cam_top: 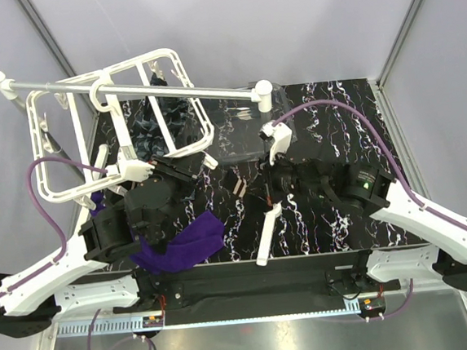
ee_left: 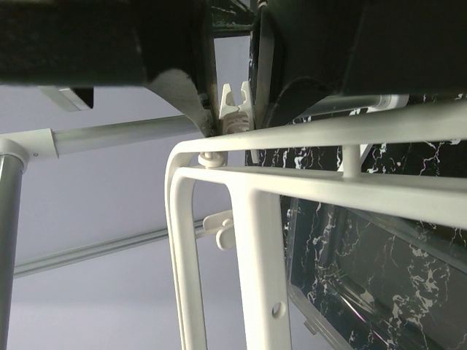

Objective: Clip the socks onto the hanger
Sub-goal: Clamp the sock onto the hanger.

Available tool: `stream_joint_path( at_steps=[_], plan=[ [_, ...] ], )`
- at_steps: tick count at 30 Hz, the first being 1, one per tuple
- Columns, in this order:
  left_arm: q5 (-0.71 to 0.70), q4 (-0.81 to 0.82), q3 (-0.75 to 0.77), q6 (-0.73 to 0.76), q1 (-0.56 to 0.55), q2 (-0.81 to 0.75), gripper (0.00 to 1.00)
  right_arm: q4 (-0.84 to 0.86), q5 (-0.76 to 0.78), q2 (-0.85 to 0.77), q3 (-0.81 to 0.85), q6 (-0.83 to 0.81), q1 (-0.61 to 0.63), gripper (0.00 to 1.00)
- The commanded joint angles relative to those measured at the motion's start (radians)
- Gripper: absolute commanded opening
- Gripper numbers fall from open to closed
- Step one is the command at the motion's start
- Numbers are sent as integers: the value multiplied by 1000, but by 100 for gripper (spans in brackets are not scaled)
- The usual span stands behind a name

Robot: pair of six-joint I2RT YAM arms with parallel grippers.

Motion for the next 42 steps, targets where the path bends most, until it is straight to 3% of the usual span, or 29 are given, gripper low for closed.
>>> stream_joint_path(
  at_steps=[1,40,41,42],
  plan=[
    [14,16,-10,-13,-4,-7,0,74,52,22,71,-20,9,0],
    [39,42,-33,-12,-4,-18,0,160,53,133,177,-50,9,0],
    [39,45,-37,-13,-4,-23,2,163,52,136,176,-52,7,0],
    [39,49,-41,-16,-4,-27,20,165,50,136,175,-52,9,0]
  ],
)
